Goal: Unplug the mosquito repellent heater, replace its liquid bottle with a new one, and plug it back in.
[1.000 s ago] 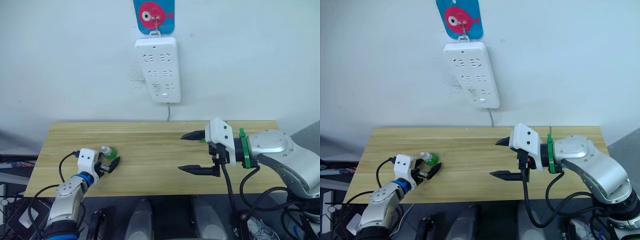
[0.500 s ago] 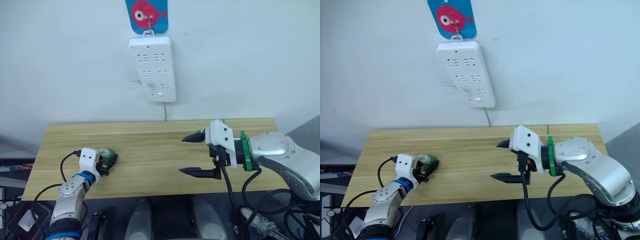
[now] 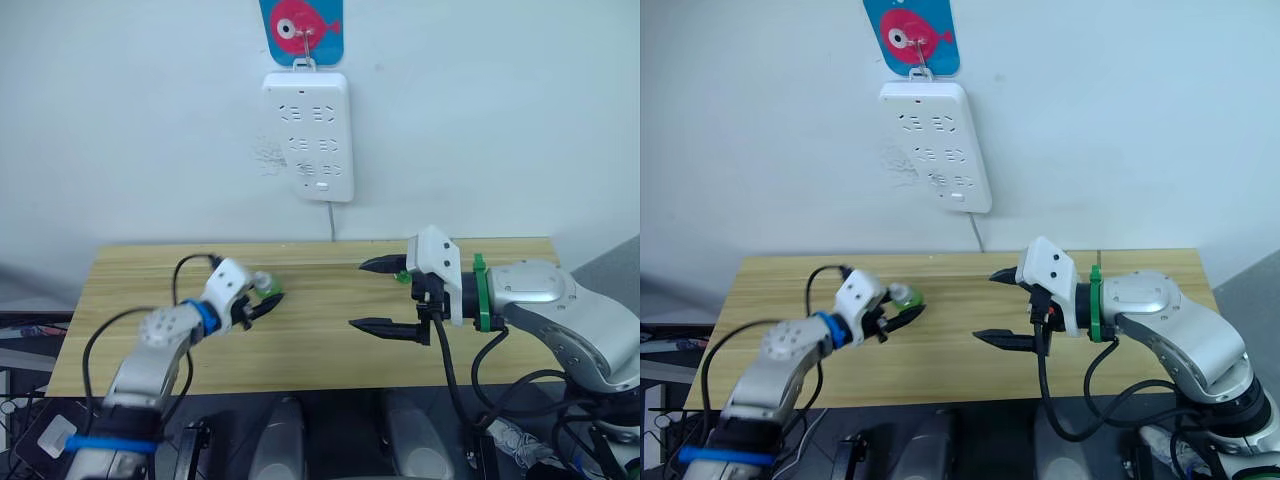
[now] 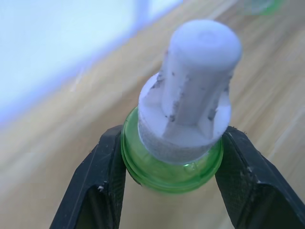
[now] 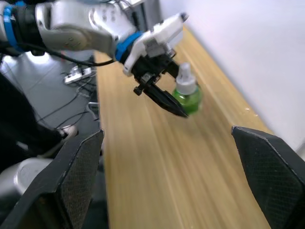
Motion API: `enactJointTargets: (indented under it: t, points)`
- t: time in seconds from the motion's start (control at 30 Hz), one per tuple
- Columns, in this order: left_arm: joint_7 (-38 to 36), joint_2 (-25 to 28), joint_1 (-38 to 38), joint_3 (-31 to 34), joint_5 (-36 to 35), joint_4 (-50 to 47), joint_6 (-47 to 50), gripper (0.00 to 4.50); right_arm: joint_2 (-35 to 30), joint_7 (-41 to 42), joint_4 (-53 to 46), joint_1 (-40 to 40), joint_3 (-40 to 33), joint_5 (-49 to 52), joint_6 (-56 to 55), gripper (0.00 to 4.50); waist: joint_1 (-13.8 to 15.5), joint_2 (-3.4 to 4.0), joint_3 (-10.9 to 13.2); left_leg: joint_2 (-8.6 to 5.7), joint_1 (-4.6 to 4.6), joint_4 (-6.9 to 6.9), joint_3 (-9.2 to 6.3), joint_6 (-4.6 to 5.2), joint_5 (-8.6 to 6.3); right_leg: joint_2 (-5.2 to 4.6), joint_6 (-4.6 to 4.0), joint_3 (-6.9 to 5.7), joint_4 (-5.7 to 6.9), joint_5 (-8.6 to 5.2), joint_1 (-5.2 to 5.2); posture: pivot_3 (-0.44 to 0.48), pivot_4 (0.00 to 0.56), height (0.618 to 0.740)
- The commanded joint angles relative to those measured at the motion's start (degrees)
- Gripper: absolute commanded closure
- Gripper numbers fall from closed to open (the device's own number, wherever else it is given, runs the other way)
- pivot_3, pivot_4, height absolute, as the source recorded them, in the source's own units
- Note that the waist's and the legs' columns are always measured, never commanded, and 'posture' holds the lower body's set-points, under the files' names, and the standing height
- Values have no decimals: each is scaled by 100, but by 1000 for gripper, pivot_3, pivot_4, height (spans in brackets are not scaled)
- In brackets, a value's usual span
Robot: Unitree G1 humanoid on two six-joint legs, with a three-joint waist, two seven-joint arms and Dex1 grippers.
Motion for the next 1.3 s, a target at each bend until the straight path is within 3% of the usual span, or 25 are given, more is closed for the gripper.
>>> enactJointTargets:
  t: [0.03, 0.27, 0.7, 0.8, 1.07, 1.1, 1.3]
  points:
    - [-826, 59, -706, -434, -442, -405, 744, 2269, 140, 1, 173, -306, 189, -75, 40, 0, -24, 0, 0, 1, -1, -1, 2, 0, 0, 0, 0, 0, 1, 0, -3, -122, 259, 734]
    - [-2073, 360, -1694, -1103, -515, -488, 1009, 2269, 632, 26, 615, -803, 403, -23, 218, 0, -112, -2, -4, 7, -23, -4, 9, -23, 13, 8, 0, 1, 10, 0, -41, -144, 233, 734]
    - [-2343, 306, -2005, -1124, -459, -324, 845, 2269, 894, -11, 911, -802, 715, -541, -138, 0, -162, -7, -16, 1, -87, 21, 4, -35, 21, 3, 0, -1, 48, 2, -111, -142, 221, 734]
    - [-2336, 292, -2018, -1120, -474, -331, 852, 2269, 982, -23, 951, -788, 731, -599, -206, 615, -167, -6, -16, 1, -87, 21, 4, -40, 25, 4, 0, 0, 60, 2, -118, -140, 215, 734]
    - [-2309, 211, -2021, -1057, -558, -267, 908, 2269, 972, 110, 886, -753, 796, -727, -425, 3299, -167, -7, -21, -1, -87, 27, 4, -48, 30, 4, 0, 1, 79, 2, -122, -143, 210, 734]
    - [-2297, 198, -2029, -1046, -545, -240, 877, 2269, 977, 137, 852, -734, 771, -687, -434, 3467, -167, -7, -22, -1, -87, 28, 4, -48, 30, 4, 0, 1, 84, 2, -123, -143, 210, 734]
    - [-2190, -76, -2087, -837, -678, -166, 596, 2269, 1046, 296, 775, -666, 529, -487, -536, 3471, -167, -9, -26, -1, -88, 33, 5, -50, 32, 3, 0, 2, 91, 2, -126, -146, 205, 734]
